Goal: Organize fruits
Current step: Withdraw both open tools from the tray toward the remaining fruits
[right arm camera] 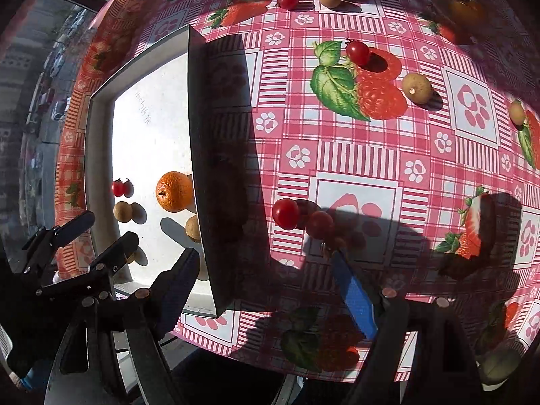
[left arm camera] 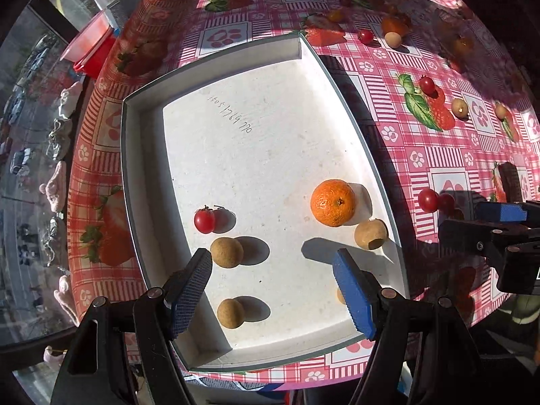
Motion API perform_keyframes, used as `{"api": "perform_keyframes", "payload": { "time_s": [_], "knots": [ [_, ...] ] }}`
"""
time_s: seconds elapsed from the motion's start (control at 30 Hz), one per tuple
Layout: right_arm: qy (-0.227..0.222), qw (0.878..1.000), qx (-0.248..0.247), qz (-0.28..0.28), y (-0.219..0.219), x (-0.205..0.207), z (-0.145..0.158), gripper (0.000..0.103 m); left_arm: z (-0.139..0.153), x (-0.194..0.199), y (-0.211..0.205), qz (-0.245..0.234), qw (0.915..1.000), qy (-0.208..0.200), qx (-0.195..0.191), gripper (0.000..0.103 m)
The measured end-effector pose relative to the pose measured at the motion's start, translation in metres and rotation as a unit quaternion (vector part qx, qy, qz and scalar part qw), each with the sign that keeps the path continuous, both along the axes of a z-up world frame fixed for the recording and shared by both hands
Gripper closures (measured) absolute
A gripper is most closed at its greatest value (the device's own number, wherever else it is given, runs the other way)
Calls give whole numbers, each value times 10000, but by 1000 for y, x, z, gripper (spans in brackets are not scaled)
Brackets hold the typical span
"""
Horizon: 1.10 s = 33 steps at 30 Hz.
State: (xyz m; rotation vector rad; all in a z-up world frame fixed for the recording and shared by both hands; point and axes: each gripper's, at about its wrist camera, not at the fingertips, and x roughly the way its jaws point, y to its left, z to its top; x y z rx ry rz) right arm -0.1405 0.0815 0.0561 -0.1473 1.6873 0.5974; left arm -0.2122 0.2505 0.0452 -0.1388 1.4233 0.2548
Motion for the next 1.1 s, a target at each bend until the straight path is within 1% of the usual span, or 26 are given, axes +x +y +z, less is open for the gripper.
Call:
{"api": "perform_keyframes", "payload": {
  "time_s": [0.17,0.4,0.47,0.57,0.8,0.93,1.1],
  "knots": [
    [-72,9980,-264,-563,-58,31,-3,20,11,27,-27,-366,9992,-130,-72,28],
    [-169,9919,-483,-1166,-114,64,-8,20,21,78,-72,-684,9970,-289,-216,28],
    [-210,9899,-516,-1302,-128,75,-8,20,19,95,-82,-741,9966,-303,-214,28],
    [-270,9875,-561,-1451,-145,91,-10,20,12,118,-94,-790,9963,-284,-206,28],
    [-414,9835,-600,-1655,-173,126,-12,20,-21,166,-105,-813,9966,-110,-108,28],
    [-511,9824,-609,-1690,-184,149,-16,20,-33,184,-107,-802,9967,-103,-87,28],
    [-676,9810,-644,-1699,-187,177,-24,20,-41,198,-108,-774,9969,-116,-125,28]
  ]
}}
